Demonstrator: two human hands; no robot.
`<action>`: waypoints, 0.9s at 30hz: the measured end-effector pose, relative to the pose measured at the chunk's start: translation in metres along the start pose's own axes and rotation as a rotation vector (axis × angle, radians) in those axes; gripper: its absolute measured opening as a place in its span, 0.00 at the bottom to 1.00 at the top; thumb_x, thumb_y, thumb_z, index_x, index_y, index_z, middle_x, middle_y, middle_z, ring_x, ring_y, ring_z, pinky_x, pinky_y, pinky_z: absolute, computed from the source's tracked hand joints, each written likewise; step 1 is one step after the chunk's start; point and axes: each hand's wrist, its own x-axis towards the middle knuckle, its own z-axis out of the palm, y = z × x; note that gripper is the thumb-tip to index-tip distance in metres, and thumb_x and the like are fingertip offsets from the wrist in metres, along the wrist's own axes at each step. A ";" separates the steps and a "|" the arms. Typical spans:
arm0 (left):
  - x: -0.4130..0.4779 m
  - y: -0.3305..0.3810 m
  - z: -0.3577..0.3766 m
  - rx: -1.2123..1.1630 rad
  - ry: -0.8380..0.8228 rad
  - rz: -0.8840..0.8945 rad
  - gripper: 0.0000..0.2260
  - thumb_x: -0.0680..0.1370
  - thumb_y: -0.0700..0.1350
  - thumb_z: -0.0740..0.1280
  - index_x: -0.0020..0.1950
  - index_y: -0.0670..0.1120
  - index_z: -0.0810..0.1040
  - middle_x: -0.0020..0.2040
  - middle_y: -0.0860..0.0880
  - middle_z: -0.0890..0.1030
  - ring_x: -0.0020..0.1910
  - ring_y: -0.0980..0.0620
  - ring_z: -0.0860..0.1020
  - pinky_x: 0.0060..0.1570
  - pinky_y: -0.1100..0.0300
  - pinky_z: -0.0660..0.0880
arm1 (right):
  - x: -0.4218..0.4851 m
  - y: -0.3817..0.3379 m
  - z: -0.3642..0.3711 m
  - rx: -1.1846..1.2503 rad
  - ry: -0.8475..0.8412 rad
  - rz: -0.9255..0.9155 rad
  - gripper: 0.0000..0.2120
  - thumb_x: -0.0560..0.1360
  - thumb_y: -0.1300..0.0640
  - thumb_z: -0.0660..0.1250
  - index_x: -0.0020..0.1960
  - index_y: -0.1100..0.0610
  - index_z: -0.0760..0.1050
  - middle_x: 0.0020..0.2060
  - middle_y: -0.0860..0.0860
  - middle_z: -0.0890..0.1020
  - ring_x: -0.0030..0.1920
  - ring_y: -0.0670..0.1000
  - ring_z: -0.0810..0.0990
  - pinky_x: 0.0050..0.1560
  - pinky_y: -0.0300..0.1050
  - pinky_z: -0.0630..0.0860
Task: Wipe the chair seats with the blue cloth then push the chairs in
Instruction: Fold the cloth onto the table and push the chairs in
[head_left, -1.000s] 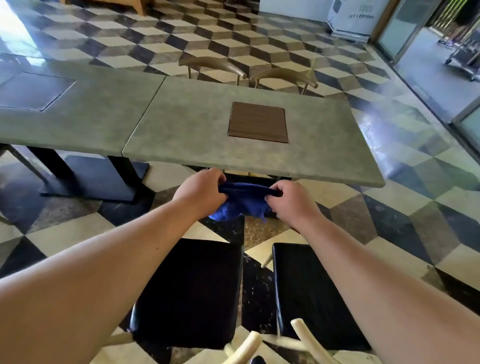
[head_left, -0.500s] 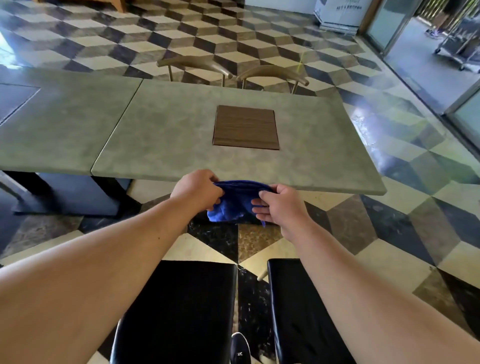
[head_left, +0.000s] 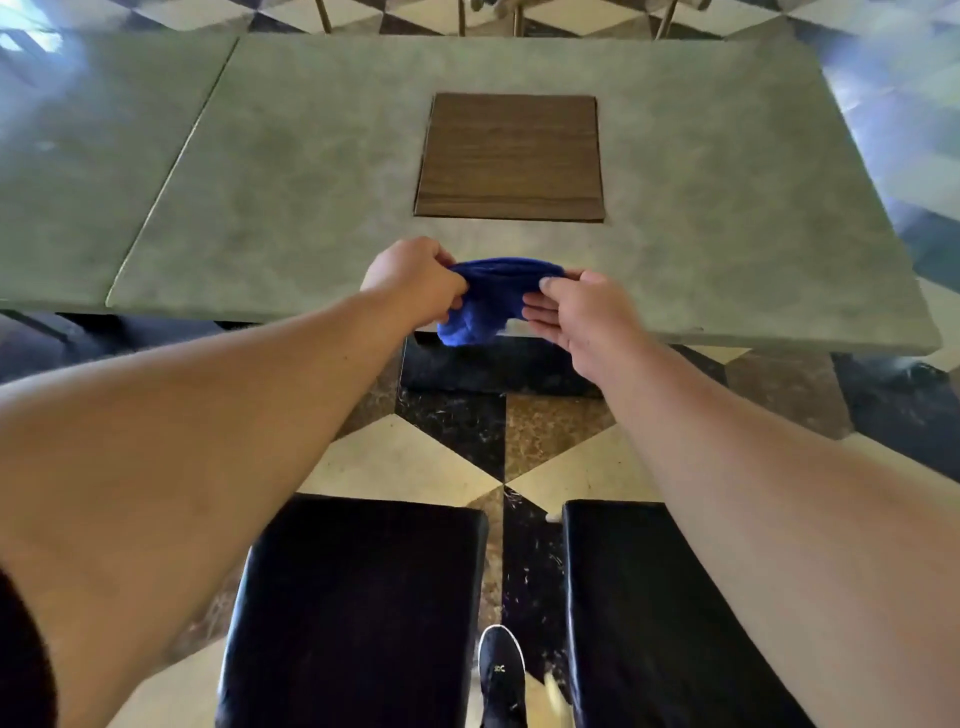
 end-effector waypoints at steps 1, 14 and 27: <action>0.008 0.000 0.007 -0.006 0.009 -0.004 0.05 0.74 0.42 0.72 0.44 0.52 0.80 0.33 0.52 0.87 0.34 0.50 0.87 0.47 0.51 0.86 | 0.010 0.000 0.000 0.010 0.021 0.004 0.02 0.82 0.61 0.65 0.54 0.56 0.74 0.44 0.57 0.89 0.43 0.53 0.89 0.35 0.43 0.83; 0.013 -0.033 0.063 0.746 -0.305 0.296 0.35 0.79 0.50 0.69 0.85 0.52 0.61 0.84 0.46 0.63 0.81 0.41 0.65 0.77 0.42 0.67 | 0.027 0.038 0.017 -1.541 -0.213 -0.429 0.21 0.81 0.56 0.62 0.73 0.55 0.69 0.76 0.57 0.69 0.75 0.62 0.67 0.71 0.60 0.69; -0.125 -0.125 -0.042 0.664 -0.191 0.249 0.40 0.78 0.63 0.70 0.86 0.57 0.57 0.86 0.49 0.58 0.84 0.42 0.59 0.81 0.41 0.58 | -0.121 0.074 0.071 -1.591 -0.251 -0.595 0.39 0.79 0.37 0.66 0.82 0.51 0.57 0.80 0.56 0.65 0.81 0.61 0.58 0.78 0.65 0.59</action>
